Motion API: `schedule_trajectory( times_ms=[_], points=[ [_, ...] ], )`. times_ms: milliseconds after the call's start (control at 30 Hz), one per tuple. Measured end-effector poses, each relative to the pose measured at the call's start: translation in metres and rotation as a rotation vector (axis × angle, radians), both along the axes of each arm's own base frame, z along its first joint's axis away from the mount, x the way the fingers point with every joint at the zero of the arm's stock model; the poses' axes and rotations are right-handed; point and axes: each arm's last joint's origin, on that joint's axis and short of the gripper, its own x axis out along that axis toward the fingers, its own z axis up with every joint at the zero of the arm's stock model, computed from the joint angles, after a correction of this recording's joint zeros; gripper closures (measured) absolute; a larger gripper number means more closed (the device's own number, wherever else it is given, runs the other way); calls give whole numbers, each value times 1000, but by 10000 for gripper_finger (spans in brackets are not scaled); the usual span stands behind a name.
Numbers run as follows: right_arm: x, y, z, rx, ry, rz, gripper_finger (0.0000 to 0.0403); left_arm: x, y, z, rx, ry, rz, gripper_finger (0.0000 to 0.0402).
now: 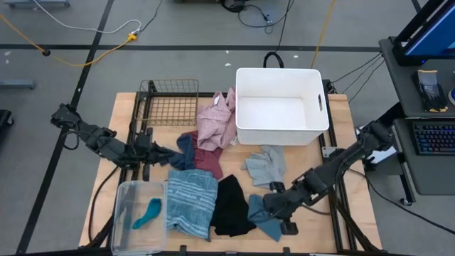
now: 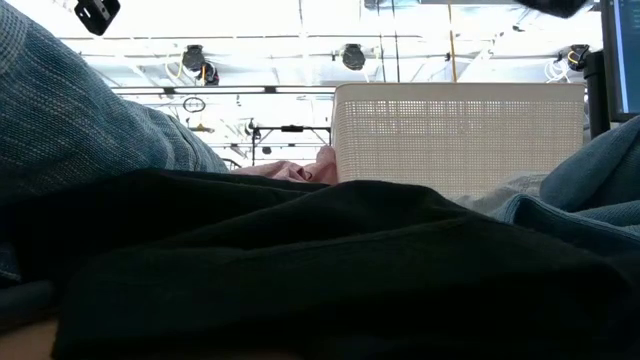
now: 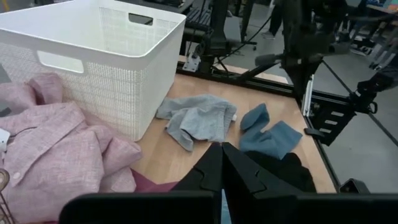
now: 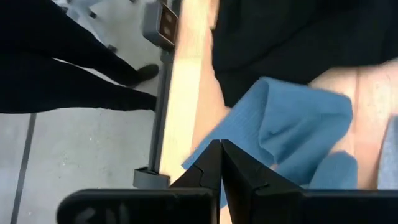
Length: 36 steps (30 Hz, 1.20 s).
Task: Pick & Place Cloths
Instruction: Put the bottom blue sock into the transparent bin
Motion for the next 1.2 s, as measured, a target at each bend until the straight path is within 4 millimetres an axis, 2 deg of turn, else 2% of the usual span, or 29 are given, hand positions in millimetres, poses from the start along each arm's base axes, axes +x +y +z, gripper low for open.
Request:
schedule_trajectory(
  times_ms=[200, 333, 567, 733, 867, 1067, 1200],
  points=[
    [5, -3, -6, -28, 6, 13, 401, 0, 0, 0, 3, 0, -1, 388],
    [10, -9, -6, -39, -14, 17, 383, 0, 0, 0, 2, 1, 0, 399],
    [15, -20, -18, -50, -23, 14, 308, 0, 0, 0, -1, 1, 1, 384],
    [19, -21, -33, 17, -93, 89, 248, 0, 0, 0, 0, 0, 1, 383],
    [18, -22, -42, -2, -113, 122, 217, 0, 0, 0, 0, 1, 1, 382],
    [19, -27, -48, -70, -145, 165, 205, 0, 0, -1, -14, 7, 6, 382],
    [28, -27, -61, -94, -141, 188, 204, 0, 0, -1, -18, 6, 7, 382]
  ],
)
